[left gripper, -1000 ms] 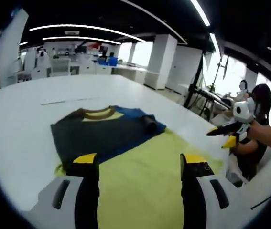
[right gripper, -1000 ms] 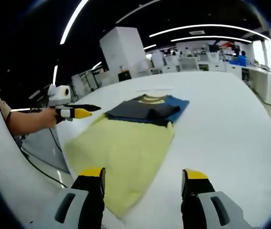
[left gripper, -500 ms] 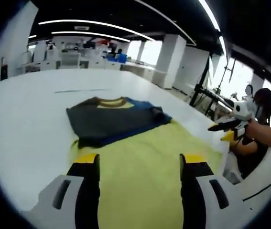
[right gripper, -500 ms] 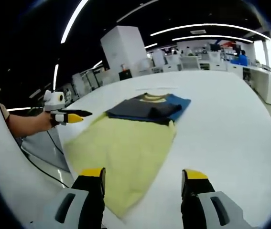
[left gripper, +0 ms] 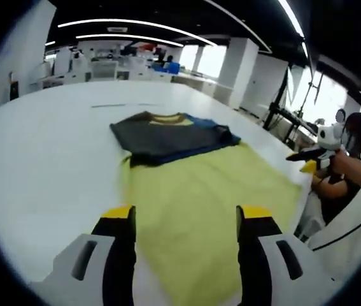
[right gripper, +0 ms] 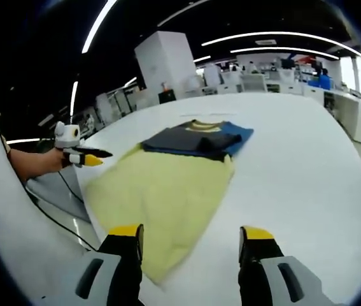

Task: Fold the garment on the visible template until the final outline fits inside the template.

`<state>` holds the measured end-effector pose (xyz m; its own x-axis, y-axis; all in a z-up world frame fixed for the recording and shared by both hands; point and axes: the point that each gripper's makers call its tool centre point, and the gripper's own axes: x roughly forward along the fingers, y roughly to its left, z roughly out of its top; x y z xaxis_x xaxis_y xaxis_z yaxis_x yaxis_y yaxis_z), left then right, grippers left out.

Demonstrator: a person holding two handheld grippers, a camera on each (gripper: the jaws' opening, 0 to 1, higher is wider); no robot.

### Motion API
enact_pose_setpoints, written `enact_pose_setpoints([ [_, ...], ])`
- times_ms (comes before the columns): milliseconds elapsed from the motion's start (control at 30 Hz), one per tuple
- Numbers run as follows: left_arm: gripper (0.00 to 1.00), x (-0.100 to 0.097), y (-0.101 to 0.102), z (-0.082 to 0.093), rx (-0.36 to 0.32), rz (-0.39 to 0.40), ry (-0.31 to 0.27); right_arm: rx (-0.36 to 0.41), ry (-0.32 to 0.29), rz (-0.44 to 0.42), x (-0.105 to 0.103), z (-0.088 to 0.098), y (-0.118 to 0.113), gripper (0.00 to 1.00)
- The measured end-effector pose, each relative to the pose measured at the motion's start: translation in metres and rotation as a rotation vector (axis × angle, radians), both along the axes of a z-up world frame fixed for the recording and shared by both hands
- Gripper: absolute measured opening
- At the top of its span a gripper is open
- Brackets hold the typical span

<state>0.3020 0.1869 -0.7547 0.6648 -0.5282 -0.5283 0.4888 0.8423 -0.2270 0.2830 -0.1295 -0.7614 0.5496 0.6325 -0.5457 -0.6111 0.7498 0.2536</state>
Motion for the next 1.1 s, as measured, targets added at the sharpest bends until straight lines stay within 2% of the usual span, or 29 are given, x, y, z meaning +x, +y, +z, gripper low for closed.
enact_pose_setpoints([
  [200,0.59,-0.012,0.003,-0.004,-0.002,0.001,0.039,-0.007,0.017,0.009,-0.006,-0.006,0.000,0.56],
  [467,0.55,-0.025,0.011,-0.004,0.023,-0.015,0.068,-0.027,0.005,0.027,-0.014,-0.009,0.001,0.50],
  [800,0.48,-0.042,0.015,-0.014,0.037,-0.031,0.140,-0.032,0.046,0.050,-0.028,-0.021,0.003,0.46],
  [1100,0.43,-0.052,0.018,-0.022,0.048,-0.041,0.194,-0.037,0.060,0.061,-0.033,-0.025,0.005,0.41],
])
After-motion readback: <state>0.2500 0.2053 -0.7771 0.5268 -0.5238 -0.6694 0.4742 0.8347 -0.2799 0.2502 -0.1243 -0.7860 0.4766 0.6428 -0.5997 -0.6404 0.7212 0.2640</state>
